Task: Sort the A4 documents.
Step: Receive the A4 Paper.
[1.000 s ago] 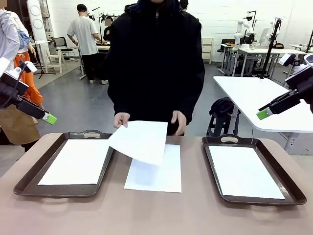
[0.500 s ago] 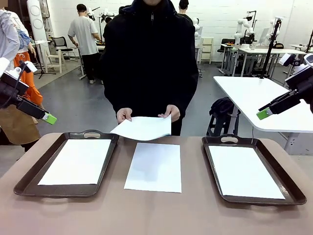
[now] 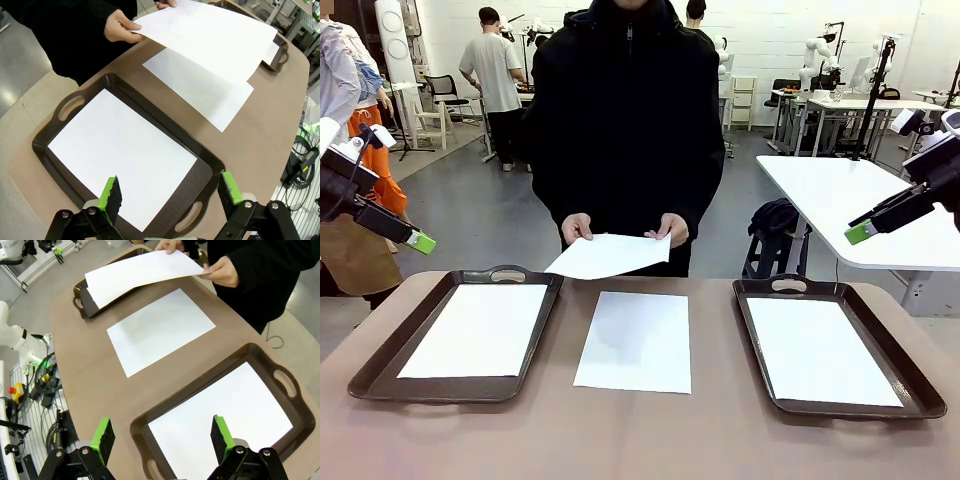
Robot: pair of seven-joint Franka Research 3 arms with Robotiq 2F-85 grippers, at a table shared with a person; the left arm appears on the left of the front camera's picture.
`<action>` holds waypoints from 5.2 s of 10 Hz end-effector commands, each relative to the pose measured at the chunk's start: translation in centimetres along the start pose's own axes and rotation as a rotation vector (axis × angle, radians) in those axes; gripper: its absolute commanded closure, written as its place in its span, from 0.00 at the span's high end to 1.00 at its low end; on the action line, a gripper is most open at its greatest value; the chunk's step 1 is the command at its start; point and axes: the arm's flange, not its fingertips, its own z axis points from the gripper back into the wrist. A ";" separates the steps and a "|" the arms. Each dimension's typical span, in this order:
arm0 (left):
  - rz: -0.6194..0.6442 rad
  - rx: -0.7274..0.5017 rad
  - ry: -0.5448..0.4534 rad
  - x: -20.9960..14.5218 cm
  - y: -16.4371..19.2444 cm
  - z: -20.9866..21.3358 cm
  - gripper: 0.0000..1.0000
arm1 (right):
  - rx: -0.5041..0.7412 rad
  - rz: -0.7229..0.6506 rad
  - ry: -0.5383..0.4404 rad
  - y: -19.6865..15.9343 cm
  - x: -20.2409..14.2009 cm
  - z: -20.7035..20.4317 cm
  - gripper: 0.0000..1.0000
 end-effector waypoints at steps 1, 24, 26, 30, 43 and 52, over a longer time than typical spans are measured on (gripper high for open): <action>-0.012 0.004 0.009 -0.1 -0.1 0.0 1.00 | -0.006 0.003 0.002 0.0 0.1 -0.1 1.00; -0.012 0.004 0.009 -0.1 -0.1 0.0 1.00 | -0.006 0.003 0.002 0.0 0.1 -0.1 1.00; -0.012 0.004 0.009 -0.1 -0.1 0.0 1.00 | -0.006 0.003 0.002 0.0 0.1 -0.1 1.00; -0.012 0.004 0.009 -0.1 -0.1 0.0 1.00 | -0.006 0.003 0.002 0.0 0.1 -0.1 1.00; -0.012 0.004 0.009 -0.1 -0.1 0.0 1.00 | 0.187 -0.156 -0.125 -0.7 2.3 -7.3 1.00; -0.012 0.004 0.009 -0.1 -0.1 0.0 1.00 | 0.477 -0.752 -0.382 -2.2 0.9 -22.2 1.00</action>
